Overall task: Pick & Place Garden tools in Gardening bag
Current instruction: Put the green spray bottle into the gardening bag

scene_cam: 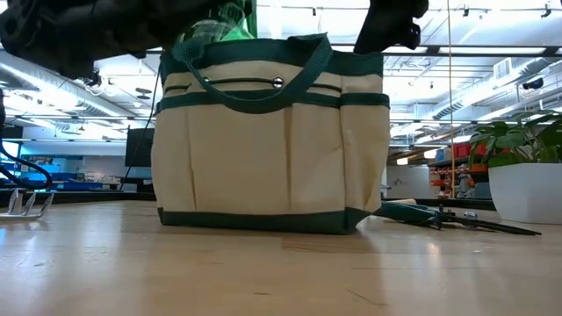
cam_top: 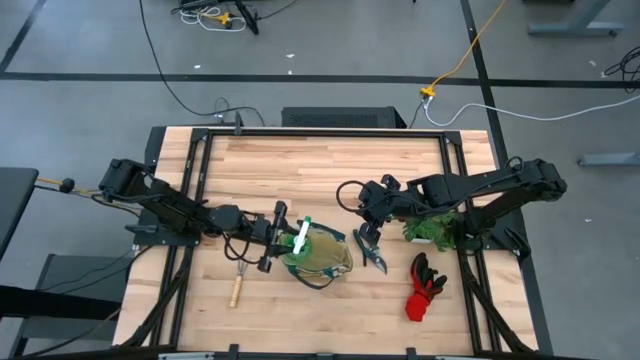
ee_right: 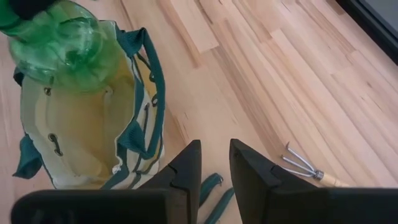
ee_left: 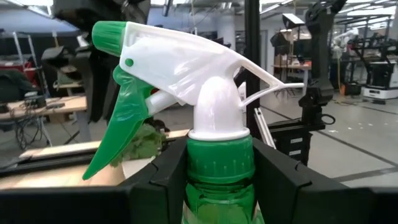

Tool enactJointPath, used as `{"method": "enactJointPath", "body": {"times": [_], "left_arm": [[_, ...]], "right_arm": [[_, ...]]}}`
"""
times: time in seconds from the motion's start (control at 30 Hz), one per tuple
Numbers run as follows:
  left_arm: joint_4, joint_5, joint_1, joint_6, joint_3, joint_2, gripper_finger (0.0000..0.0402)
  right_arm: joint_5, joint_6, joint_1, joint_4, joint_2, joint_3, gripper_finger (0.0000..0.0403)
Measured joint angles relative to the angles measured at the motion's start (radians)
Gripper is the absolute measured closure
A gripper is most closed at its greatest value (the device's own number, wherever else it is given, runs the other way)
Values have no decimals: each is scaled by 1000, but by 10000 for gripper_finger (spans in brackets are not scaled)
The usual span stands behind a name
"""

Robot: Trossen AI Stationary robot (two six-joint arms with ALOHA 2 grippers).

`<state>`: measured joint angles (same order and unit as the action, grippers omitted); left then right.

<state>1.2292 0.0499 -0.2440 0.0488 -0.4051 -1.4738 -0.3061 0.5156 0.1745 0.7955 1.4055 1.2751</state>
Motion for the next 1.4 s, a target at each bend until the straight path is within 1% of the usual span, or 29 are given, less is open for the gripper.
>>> {"method": "enactJointPath", "body": {"times": [0.2, 0.3, 0.53, 0.7, 0.8, 1.13, 1.23, 1.4], "left_arm": [[-5, 3, 0, -7, 7, -2, 250], [-11, 8, 0, -12, 7, -28, 250], [41, 11, 0, -41, 7, -102, 249], [38, 26, 0, -47, 7, -105, 199], [38, 25, 0, -47, 7, -105, 188], [27, 25, 0, -65, 7, -104, 214], [-3, 25, -1, -66, 6, -104, 216], [-6, 25, -3, -72, 6, -104, 216]], "right_arm": [[0, 0, 0, -9, 0, 0, 316], [0, 0, 0, -11, 0, 0, 316], [0, 0, 0, -11, 0, 0, 316], [0, -1, 0, -11, 0, 0, 316], [0, 0, 0, -11, 0, 0, 316], [8, 0, 0, -11, 0, 0, 316], [9, 0, 0, -10, 0, 0, 316], [9, -4, 0, -10, 0, 0, 316]]}}
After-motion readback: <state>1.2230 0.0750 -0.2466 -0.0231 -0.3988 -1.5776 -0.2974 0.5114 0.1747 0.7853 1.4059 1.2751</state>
